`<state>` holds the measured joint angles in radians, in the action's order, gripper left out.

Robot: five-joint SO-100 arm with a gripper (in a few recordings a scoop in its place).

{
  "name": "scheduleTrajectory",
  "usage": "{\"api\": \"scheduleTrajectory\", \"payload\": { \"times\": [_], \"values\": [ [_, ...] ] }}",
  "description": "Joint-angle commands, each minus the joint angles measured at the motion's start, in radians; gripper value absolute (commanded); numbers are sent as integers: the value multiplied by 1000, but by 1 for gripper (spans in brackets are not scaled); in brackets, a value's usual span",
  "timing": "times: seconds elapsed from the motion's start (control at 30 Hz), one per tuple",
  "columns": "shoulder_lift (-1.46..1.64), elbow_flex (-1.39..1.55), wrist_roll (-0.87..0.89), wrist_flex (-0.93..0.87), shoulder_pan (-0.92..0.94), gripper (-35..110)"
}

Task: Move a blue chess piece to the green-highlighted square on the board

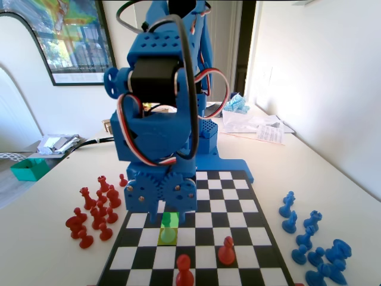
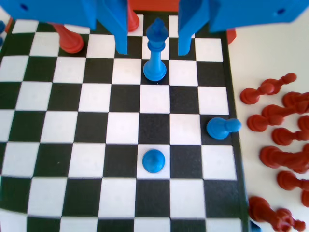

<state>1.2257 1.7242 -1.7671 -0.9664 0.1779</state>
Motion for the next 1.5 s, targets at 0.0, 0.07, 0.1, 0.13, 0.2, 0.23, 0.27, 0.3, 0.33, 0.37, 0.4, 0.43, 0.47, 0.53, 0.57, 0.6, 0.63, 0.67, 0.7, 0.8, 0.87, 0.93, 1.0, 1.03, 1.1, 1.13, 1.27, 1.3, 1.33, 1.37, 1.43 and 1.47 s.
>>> {"api": "scheduleTrajectory", "payload": {
  "times": [0.0, 0.07, 0.1, 0.13, 0.2, 0.23, 0.27, 0.3, 0.33, 0.37, 0.4, 0.43, 0.47, 0.53, 0.57, 0.6, 0.63, 0.67, 0.7, 0.8, 0.87, 0.93, 1.0, 1.03, 1.1, 1.13, 1.27, 1.3, 1.33, 1.37, 1.43, 1.47],
  "values": [
    [21, -9, -14, -2, 21, 17],
    [14, -21, -14, -2, 25, 17],
    [11, -26, -12, -2, 25, 17],
    [9, -29, -12, -2, 26, 17],
    [5, -38, -12, -2, 26, 17],
    [5, -40, -12, -2, 28, 17],
    [3, -43, -12, -2, 28, 17],
    [3, -46, -12, -3, 28, 17],
    [3, -49, -12, -3, 28, 17],
    [3, -51, -12, -3, 28, 17],
    [3, -51, -12, -3, 28, 17],
    [3, -54, -12, -3, 28, 17],
    [3, -55, -12, -2, 26, 17],
    [2, -58, -12, -2, 26, 17],
    [2, -61, -12, -2, 26, 17],
    [2, -64, -11, -2, 26, 17],
    [2, -67, -11, -2, 26, 17],
    [0, -69, -11, -2, 26, 17],
    [-2, -72, -11, -2, 26, 17],
    [-5, -84, -9, -2, 26, 16],
    [-8, -91, -8, -2, 26, 16],
    [-9, -92, -11, 0, 26, 16],
    [-9, -89, -15, 0, 28, 16],
    [-9, -87, -17, 5, 28, 16],
    [-9, -77, -21, 14, 31, 16],
    [-9, -72, -23, 20, 31, 16],
    [-9, -57, -26, 34, 32, 13],
    [-9, -54, -26, 37, 32, 11],
    [-9, -51, -26, 38, 32, 6],
    [-9, -48, -26, 40, 32, 3],
    [-9, -44, -31, 40, 31, 2],
    [-9, -43, -34, 38, 31, 1]
  ]
}}
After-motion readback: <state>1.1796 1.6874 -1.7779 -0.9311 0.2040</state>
